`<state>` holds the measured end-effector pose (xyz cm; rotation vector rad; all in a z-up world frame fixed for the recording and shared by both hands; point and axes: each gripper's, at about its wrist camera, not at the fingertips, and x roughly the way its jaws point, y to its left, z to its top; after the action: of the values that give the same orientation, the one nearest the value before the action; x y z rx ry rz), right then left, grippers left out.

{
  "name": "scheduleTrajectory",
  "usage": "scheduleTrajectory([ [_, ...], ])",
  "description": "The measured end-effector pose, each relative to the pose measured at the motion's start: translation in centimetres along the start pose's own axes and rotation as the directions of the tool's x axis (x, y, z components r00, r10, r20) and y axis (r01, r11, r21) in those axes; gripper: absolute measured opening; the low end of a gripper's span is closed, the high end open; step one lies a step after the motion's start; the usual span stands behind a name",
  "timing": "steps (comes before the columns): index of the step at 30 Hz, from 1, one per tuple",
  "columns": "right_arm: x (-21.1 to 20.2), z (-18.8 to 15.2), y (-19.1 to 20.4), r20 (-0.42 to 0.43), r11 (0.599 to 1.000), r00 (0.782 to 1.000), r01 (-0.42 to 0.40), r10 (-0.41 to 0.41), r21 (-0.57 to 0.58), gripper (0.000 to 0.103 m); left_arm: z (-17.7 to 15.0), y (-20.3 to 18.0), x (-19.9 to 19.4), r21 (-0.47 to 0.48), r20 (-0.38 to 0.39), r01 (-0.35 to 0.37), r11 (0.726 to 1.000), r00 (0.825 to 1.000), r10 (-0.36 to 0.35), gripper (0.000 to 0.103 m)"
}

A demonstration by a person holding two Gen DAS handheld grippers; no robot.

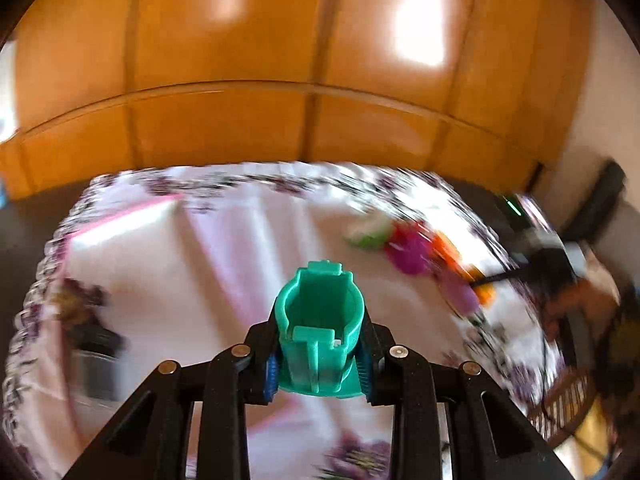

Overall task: Organize rigid objects
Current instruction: 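Carry the teal stamp into the tray with the left gripper while the right gripper grasps the orange piece, then release the teal stamp in the tray and withdraw the left gripper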

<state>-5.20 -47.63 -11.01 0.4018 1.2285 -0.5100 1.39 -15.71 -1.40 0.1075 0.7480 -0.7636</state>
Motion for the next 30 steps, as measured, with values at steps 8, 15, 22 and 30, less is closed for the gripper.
scheduleTrajectory([
  [8, 0.0, 0.1, 0.1, 0.013, 1.0, 1.0, 0.0, 0.0, -0.005, 0.028, 3.9, 11.5, 2.1, -0.145, -0.05, -0.171, 0.975, 0.985, 0.165, 0.03],
  [15, 0.0, 0.0, 0.7, 0.028, 1.0, 1.0, 0.013, -0.012, -0.024, 0.028, 5.6, 16.4, 5.9, -0.217, -0.105, -0.22, 0.951, 0.974, 0.201, 0.03],
  [22, 0.0, 0.0, 0.8, 0.036, 0.999, 0.999, 0.012, -0.011, -0.033, 0.028, 4.8, 19.0, 9.9, -0.241, -0.212, -0.316, 0.918, 0.94, 0.268, 0.033],
  [30, 0.0, 0.1, 0.9, 0.04, 0.999, 0.999, 0.014, -0.012, -0.046, 0.028, 3.9, 19.3, 7.4, -0.278, -0.162, -0.33, 0.902, 0.942, 0.295, 0.054],
])
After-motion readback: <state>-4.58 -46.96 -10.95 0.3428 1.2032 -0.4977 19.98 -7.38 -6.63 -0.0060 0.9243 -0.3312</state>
